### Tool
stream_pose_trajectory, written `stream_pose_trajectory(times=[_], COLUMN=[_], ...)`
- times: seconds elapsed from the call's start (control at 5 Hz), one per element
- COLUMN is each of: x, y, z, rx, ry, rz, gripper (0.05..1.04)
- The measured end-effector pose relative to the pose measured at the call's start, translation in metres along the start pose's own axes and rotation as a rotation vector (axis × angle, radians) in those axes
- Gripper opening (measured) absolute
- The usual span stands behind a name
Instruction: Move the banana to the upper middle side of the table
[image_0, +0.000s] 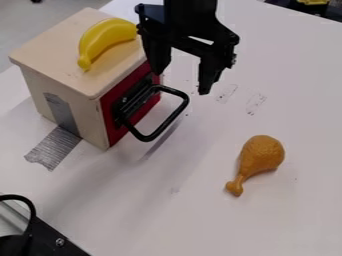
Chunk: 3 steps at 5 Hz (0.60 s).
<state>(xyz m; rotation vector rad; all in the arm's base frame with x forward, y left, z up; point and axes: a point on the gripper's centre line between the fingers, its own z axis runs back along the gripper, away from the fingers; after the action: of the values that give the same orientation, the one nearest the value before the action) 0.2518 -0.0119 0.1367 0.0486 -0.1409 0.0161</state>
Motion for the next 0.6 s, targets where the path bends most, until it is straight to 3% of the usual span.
stream_pose_trajectory(times=[0.2, 0.6], x=[-0.003, 0.02], y=[0.0, 0.05], z=[-0.006, 0.002], rx=[0.003, 0.025], ry=[0.026, 0.023], rz=[-0.002, 0.033], gripper=[0.997, 0.997])
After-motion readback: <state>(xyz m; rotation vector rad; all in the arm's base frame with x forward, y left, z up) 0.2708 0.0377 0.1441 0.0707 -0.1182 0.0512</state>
